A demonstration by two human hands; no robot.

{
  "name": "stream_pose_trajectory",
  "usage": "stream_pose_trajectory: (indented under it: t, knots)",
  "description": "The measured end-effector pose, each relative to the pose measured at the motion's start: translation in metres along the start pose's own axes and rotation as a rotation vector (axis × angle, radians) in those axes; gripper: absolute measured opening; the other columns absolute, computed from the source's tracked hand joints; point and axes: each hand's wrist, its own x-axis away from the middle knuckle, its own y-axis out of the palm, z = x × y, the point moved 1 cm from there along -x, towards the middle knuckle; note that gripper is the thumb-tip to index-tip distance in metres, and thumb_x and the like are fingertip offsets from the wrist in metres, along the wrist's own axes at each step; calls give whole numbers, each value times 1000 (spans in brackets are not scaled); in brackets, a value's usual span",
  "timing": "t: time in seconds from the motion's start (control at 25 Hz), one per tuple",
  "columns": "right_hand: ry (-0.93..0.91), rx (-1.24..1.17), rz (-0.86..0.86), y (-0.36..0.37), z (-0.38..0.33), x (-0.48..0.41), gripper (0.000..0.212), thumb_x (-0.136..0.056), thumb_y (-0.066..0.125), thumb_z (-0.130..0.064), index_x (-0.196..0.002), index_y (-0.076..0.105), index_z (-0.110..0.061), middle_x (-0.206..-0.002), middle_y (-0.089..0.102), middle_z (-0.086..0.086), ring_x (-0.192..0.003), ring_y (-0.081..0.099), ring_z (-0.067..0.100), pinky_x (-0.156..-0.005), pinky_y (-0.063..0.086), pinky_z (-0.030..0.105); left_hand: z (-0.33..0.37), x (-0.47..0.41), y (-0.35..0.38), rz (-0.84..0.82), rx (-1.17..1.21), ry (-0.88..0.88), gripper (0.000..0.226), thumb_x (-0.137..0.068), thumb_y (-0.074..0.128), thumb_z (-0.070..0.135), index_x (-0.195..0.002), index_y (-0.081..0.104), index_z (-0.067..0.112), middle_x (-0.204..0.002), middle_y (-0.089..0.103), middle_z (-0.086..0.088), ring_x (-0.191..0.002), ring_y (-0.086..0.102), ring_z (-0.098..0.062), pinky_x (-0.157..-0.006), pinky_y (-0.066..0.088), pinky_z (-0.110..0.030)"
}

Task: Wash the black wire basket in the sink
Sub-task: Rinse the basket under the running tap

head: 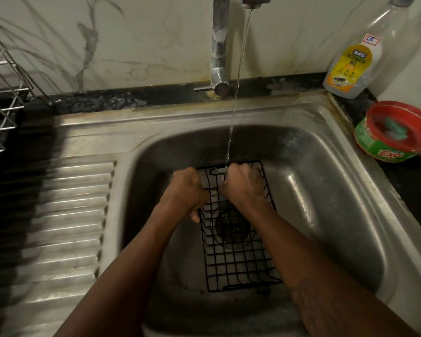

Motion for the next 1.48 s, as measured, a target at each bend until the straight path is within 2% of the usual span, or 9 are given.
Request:
stream_pose_trajectory:
  t: [0.28, 0.52, 0.76, 0.96, 1.16, 1.24, 1.32, 1.36, 1.48]
  knots:
    - [-327, -220, -257, 7, -27, -3, 16, -84, 76, -25, -83, 60, -25, -82, 64, 0, -73, 64, 19, -65, 58, 36, 0, 1, 4, -8, 18, 40, 16, -94, 69, 11, -85, 55, 10, -66, 69, -7, -41, 67, -12, -39, 48, -15]
    - [26, -171, -145, 6, 15, -16, 6, -90, 74, -22, -94, 75, -19, -92, 66, 1, -83, 60, 14, -67, 51, 27, 0, 1, 0, 3, 0, -7, 17, -90, 69, 5, -86, 53, 6, -51, 66, -6, -37, 65, -11, -33, 41, -14]
    - [-352, -145, -183, 2, -27, -3, 11, -84, 77, -27, -92, 70, -23, -78, 57, -5, -69, 58, 17, -59, 42, 28, -2, -1, 2, -3, 34, 15, 15, -93, 69, 12, -86, 57, 7, -56, 69, -5, -41, 68, -13, -38, 47, -17]
    - [2, -114, -100, 6, 9, -11, 4, -88, 74, -23, -89, 73, -19, -86, 64, 4, -83, 64, 23, -68, 51, 31, 0, 5, 1, -26, 113, -7, 16, -91, 68, 2, -87, 54, 9, -63, 69, -10, -48, 72, -20, -45, 58, -26]
    - [-140, -20, -31, 7, 3, -5, 17, -91, 72, -36, -93, 68, -19, -87, 59, 2, -80, 57, 19, -66, 43, 28, -9, -4, 1, -106, 144, -157, 11, -95, 65, 10, -90, 58, 2, -60, 73, -14, -61, 76, -25, -68, 66, -40]
    - [-295, 54, -76, 15, -6, -6, 20, -89, 71, -41, -100, 70, -24, -101, 66, 1, -100, 59, 21, -97, 45, 37, -24, -14, -4, 63, -10, -96, 29, -91, 70, 32, -83, 69, 4, -71, 76, -13, -70, 76, -29, -72, 65, -42]
    - [-426, 107, -131, 25, -13, -6, 20, -86, 73, -36, -105, 73, -29, -114, 65, 2, -125, 47, 23, -122, 15, 54, -31, -17, -7, 359, -250, 9, 44, -83, 69, 57, -92, 72, 14, -91, 74, -11, -86, 72, -34, -77, 61, -39]
    - [-457, 83, -160, 27, -15, -5, 20, -86, 75, -31, -105, 74, -30, -119, 63, 3, -129, 44, 23, -123, 13, 56, -30, -17, -7, 450, -310, 81, 46, -83, 67, 59, -104, 71, 19, -99, 73, -11, -92, 70, -35, -76, 58, -37]
    - [-443, -172, -263, 23, -7, -4, 16, -85, 75, -18, -99, 72, -25, -114, 65, 3, -111, 61, 21, -100, 51, 39, -19, -18, -4, 420, -298, 283, 33, -91, 66, 44, -119, 69, 26, -100, 71, -10, -90, 68, -31, -74, 55, -36]
